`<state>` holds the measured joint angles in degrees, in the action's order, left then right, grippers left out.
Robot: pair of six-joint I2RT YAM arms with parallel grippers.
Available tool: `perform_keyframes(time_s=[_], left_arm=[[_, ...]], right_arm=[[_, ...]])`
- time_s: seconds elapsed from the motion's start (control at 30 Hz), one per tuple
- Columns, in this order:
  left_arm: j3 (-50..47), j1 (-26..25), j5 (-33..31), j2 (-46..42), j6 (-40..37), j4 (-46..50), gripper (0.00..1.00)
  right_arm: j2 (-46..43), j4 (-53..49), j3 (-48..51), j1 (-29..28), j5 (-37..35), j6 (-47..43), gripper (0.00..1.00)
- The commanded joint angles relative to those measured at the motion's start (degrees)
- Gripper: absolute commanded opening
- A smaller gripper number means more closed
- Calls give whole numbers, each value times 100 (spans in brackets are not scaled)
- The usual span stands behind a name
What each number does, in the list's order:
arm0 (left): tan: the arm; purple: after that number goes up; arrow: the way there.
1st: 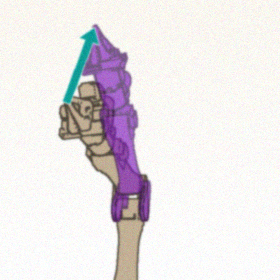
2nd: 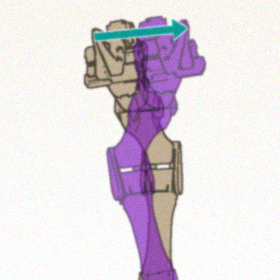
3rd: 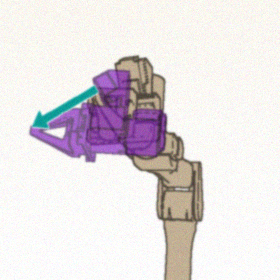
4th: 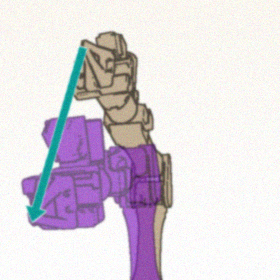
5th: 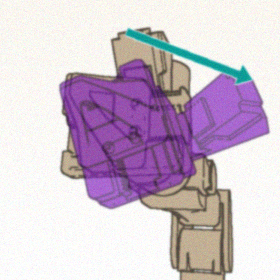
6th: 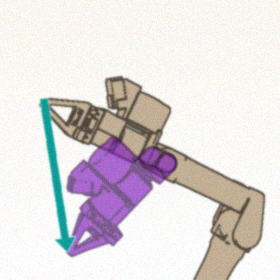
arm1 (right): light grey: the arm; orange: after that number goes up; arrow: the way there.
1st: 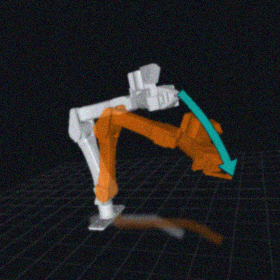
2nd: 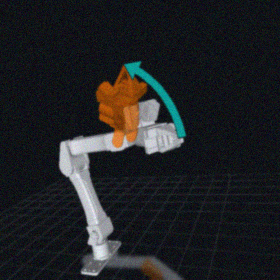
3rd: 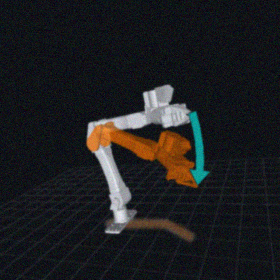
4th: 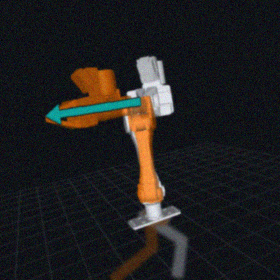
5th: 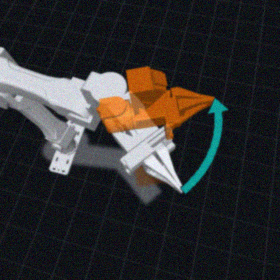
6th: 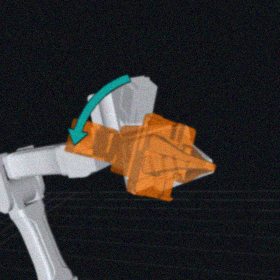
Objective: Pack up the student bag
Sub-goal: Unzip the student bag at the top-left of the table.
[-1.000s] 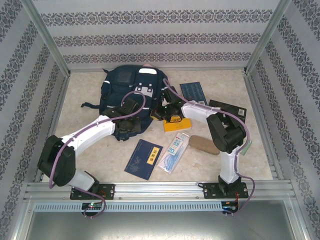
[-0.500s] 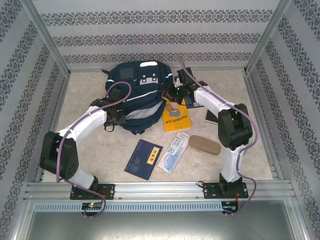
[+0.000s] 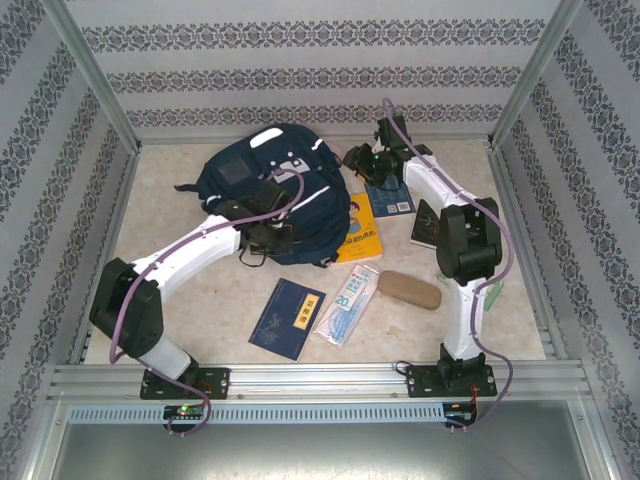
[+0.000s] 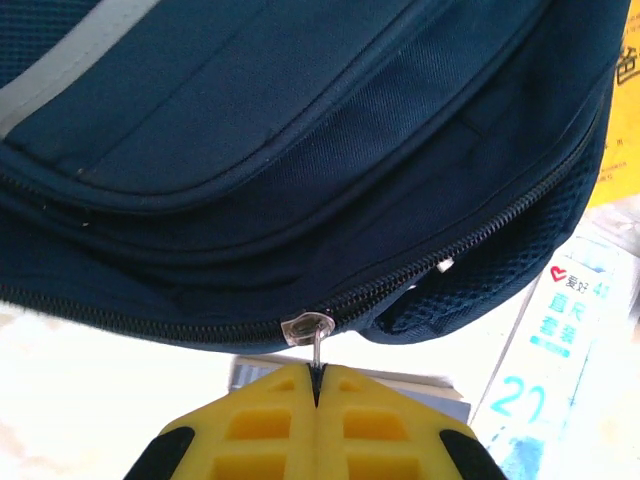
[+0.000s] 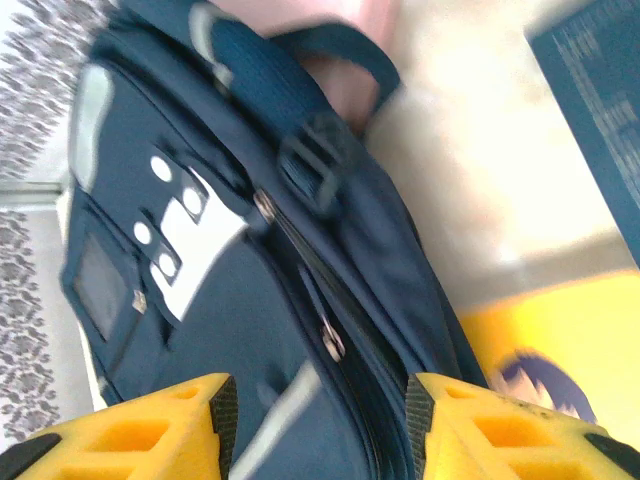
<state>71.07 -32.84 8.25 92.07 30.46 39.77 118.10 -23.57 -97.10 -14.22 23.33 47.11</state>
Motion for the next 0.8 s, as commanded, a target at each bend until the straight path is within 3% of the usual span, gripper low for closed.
perform_keyframes(time_s=[0.0, 0.23, 0.5, 0.6, 0.73, 0.77], left_arm=[[331, -195, 249, 338, 202, -320, 0], [337, -363, 339, 733, 145, -350, 0], [224, -399, 303, 751, 128, -353, 0], [184, -399, 250, 734, 94, -314, 0], [177, -392, -207, 715, 79, 39, 0], [202, -375, -416, 729, 50, 221, 0]], right_arm=[[-777, 127, 953, -180, -118, -27, 51], [-1348, 450, 2401, -463, -88, 123, 47], [-877, 644, 2223, -960, -2, 316, 45], [-740, 604, 1993, -1072, 7, 286, 32], [-855, 400, 1890, -1074, -258, 136, 0], [-947, 306, 1879, -1037, -383, 71, 0]])
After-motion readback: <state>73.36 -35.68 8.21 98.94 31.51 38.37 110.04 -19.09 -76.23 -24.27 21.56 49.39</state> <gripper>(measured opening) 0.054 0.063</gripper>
